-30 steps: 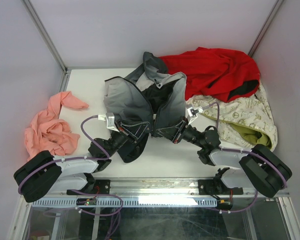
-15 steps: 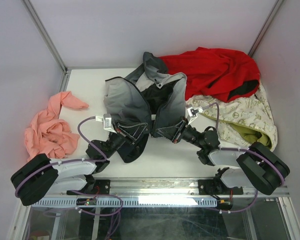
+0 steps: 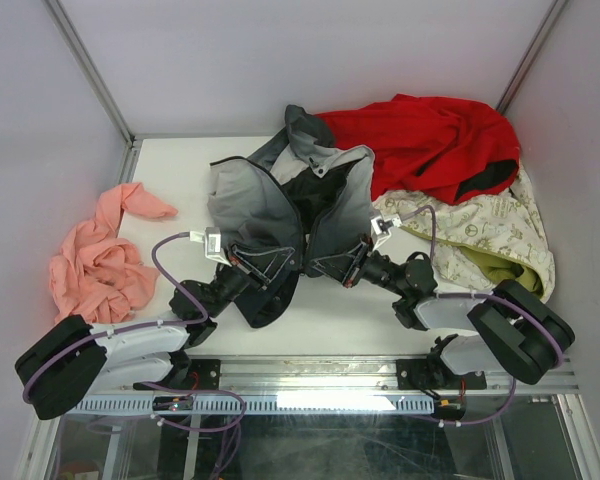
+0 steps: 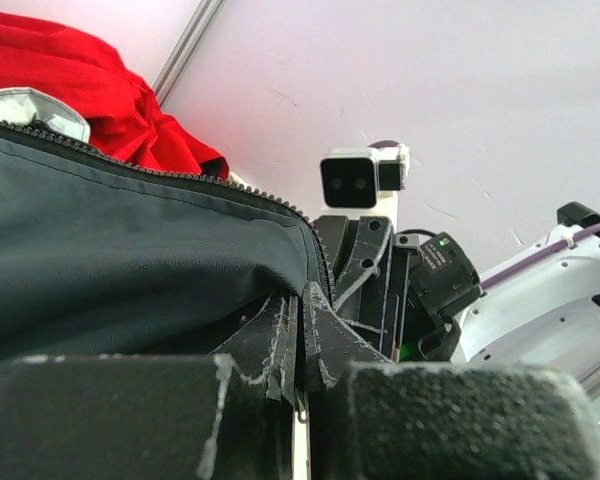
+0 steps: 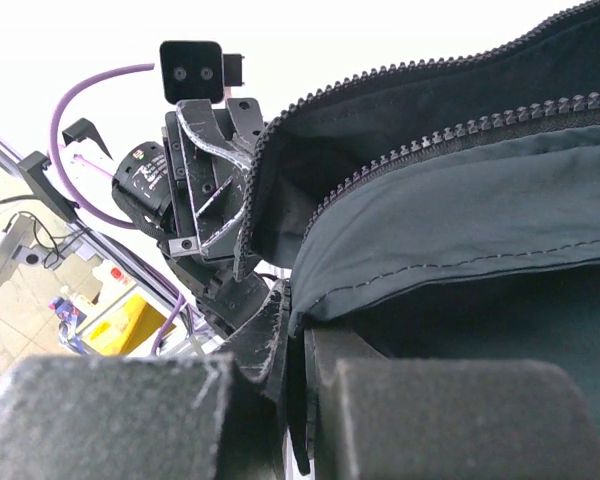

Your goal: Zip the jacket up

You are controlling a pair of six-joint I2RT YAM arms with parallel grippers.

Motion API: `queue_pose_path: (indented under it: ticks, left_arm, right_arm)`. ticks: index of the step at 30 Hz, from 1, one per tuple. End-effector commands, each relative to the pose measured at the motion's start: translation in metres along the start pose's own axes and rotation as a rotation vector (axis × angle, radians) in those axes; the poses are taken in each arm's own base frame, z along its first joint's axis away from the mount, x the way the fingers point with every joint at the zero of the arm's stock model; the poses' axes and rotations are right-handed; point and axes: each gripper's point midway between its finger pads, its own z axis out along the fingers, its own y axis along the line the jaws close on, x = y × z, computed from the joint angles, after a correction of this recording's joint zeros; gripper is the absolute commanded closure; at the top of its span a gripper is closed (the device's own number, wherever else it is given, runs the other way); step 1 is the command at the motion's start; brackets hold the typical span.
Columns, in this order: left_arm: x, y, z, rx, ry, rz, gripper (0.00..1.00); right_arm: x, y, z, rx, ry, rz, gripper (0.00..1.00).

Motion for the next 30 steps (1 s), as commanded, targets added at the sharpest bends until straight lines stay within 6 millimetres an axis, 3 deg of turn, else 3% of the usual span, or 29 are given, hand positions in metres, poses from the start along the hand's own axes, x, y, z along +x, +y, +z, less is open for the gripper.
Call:
queue_pose_path:
  ticks: [1,7,18,30]
  left_arm:
    - [-0.018,-0.003,0.001,-0.001,-0.072,0.000,1.00]
    - [-0.025,-0.008,0.007,0.009,-0.087,0.029,1.00]
    - [-0.028,-0.011,0.006,0.026,-0.102,0.027,1.00]
    - [-0.029,-0.019,0.009,0.067,-0.105,0.023,1.00]
  right_arm:
    - [-0.025,0.036,0.006,-0.156,-0.077,-0.156,1.00]
    - [-0.015,0.041,-0.001,-0.201,-0.035,-0.251,1.00]
    - [-0.032,0.068,0.004,-0.292,-0.067,-0.296,1.00]
    - [-0.033,0.072,0.006,-0.296,-0.083,-0.297,1.00]
